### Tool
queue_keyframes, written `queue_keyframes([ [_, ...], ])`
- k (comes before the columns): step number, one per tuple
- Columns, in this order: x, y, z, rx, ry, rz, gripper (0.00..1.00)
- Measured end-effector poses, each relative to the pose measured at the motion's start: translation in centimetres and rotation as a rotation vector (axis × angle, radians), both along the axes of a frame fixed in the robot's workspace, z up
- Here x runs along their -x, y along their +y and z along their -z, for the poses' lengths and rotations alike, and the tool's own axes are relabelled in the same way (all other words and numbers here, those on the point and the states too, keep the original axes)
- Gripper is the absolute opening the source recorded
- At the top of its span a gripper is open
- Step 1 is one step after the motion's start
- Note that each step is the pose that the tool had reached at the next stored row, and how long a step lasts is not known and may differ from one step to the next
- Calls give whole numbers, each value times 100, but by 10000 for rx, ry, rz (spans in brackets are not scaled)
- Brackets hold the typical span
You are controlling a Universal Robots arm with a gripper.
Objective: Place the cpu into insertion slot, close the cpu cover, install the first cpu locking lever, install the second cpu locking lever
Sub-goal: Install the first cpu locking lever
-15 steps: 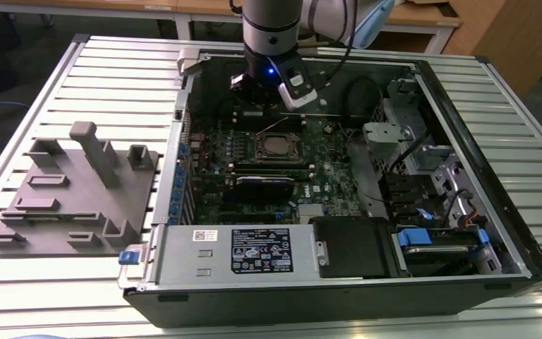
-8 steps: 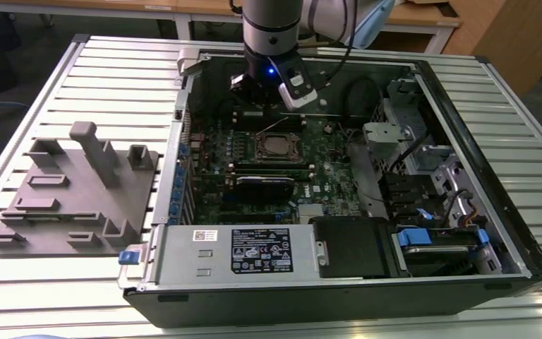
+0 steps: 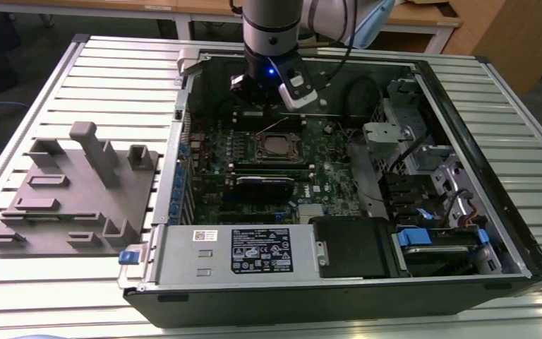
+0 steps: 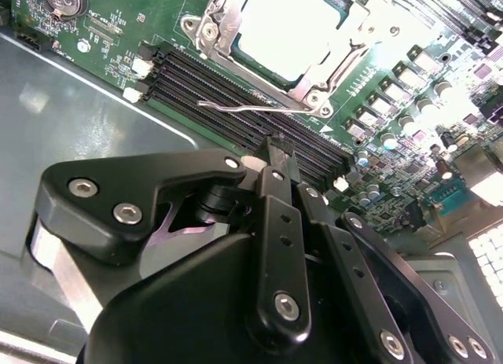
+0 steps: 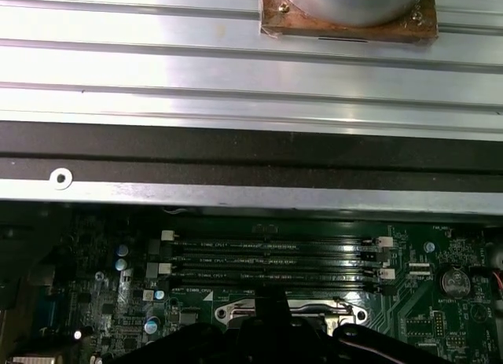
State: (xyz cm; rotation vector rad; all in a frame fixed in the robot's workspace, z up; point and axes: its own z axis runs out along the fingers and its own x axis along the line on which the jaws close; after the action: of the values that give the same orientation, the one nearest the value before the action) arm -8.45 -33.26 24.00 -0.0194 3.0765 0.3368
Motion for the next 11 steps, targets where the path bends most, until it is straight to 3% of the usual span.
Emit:
queue_keyframes([
  [11,-5,-26,19,-23,-1,-1,10],
])
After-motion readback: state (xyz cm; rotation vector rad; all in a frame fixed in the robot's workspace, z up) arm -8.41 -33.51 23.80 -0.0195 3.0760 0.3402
